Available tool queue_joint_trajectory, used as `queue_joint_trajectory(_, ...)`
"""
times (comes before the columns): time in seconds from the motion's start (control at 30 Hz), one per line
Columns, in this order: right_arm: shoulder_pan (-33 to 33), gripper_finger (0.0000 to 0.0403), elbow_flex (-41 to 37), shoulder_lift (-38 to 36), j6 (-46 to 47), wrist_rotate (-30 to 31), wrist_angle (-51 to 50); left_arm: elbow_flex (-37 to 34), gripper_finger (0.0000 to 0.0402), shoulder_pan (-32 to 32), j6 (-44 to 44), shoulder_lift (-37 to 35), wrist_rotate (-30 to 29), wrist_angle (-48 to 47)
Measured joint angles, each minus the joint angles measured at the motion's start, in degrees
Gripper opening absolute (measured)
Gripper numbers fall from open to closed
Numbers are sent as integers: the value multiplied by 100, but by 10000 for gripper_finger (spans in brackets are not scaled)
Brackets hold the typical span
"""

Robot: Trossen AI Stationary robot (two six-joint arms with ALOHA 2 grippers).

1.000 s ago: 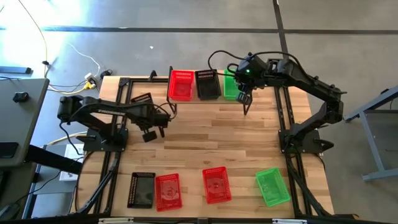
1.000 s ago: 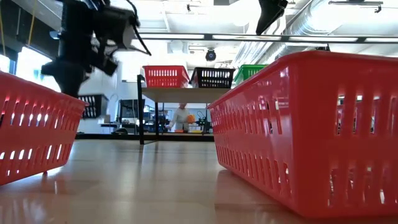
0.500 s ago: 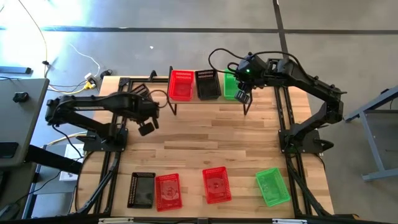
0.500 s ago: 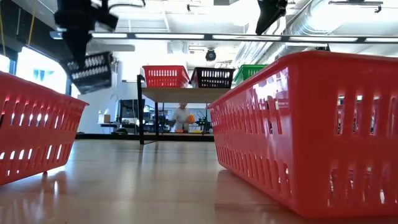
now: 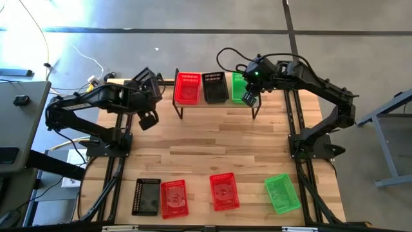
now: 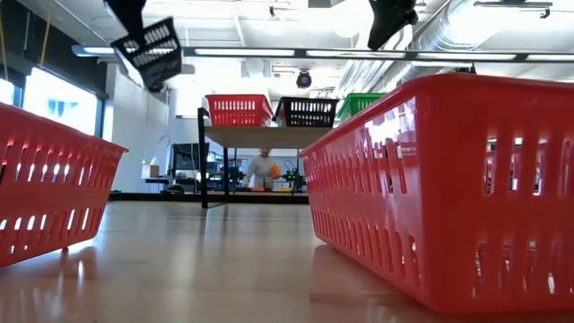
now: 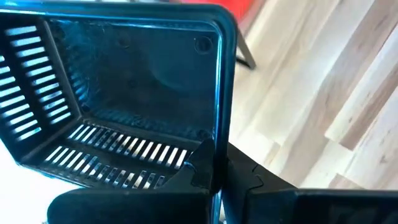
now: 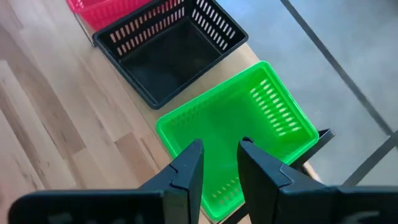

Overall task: Stack baskets on shelf by color
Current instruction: Stack the top black bin on the black bin on the shelf

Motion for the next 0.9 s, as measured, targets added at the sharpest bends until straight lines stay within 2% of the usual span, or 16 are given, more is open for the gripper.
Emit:
queue_joint_trajectory(0.4, 28, 83, 0, 0, 1284, -12, 0, 1393, 0, 0, 1269, 420, -847, 291)
queue_joint_trajectory(0.63, 368, 83, 0, 0, 1782, 63, -2, 1964, 0, 88, 1899, 873, -852, 884)
queue_joint_trajectory(0.9, 903, 83, 0, 0, 2365, 598, -3, 2177, 0, 136, 2598, 1412, -842, 1532)
